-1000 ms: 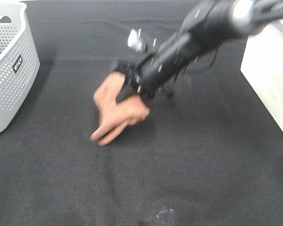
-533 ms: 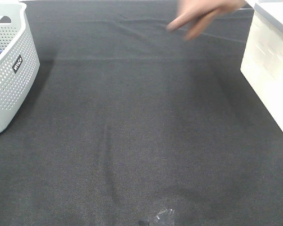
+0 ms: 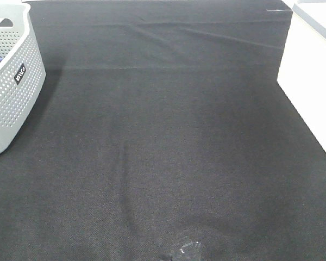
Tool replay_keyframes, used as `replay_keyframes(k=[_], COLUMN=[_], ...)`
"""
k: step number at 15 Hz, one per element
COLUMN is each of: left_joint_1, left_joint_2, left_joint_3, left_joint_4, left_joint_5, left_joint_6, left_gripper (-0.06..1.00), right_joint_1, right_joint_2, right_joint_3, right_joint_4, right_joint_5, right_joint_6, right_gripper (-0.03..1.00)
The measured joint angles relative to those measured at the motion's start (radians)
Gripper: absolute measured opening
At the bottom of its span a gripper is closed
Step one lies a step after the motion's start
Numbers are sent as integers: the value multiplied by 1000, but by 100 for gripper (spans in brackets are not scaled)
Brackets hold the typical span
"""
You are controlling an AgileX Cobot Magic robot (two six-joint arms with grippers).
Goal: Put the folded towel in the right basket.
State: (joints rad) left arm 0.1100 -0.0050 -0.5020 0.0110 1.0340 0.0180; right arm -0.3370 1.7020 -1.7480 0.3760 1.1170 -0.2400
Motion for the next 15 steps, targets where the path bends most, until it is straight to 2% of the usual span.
replay_keyframes(k=[3, 7, 8, 9, 10, 11, 12, 14, 15], left_joint_1=[0, 0, 0, 0, 0, 0, 0, 0, 0], left_joint_2=[0, 0, 0, 0, 0, 0, 0, 0, 0], left_joint_3=[0, 0, 0, 0, 0, 0, 0, 0, 0], left_joint_4=[0, 0, 0, 0, 0, 0, 0, 0, 0], left_joint_5=[0, 0, 0, 0, 0, 0, 0, 0, 0], left_joint_6=[0, 0, 0, 0, 0, 0, 0, 0, 0], left_gripper=[99, 99, 99, 99, 99, 99, 99, 99, 99], right_joint_1=[-24, -24, -24, -24, -24, -23, -23, -21, -3], right_joint_2=[75, 209, 216, 221, 221, 221, 221, 218, 192], right_joint_3=[0, 0, 0, 0, 0, 0, 0, -4, -19], right_joint_4=[-144, -258, -260, -261, -261, -261, -258, -255, -260], right_joint_5=[-24, -60, -70, -80, -86, -91, -90, -69, -19], right_joint_6=[67, 114, 121, 125, 125, 125, 125, 126, 141], right_gripper=[22, 23, 36, 68, 83, 92, 95, 96, 97])
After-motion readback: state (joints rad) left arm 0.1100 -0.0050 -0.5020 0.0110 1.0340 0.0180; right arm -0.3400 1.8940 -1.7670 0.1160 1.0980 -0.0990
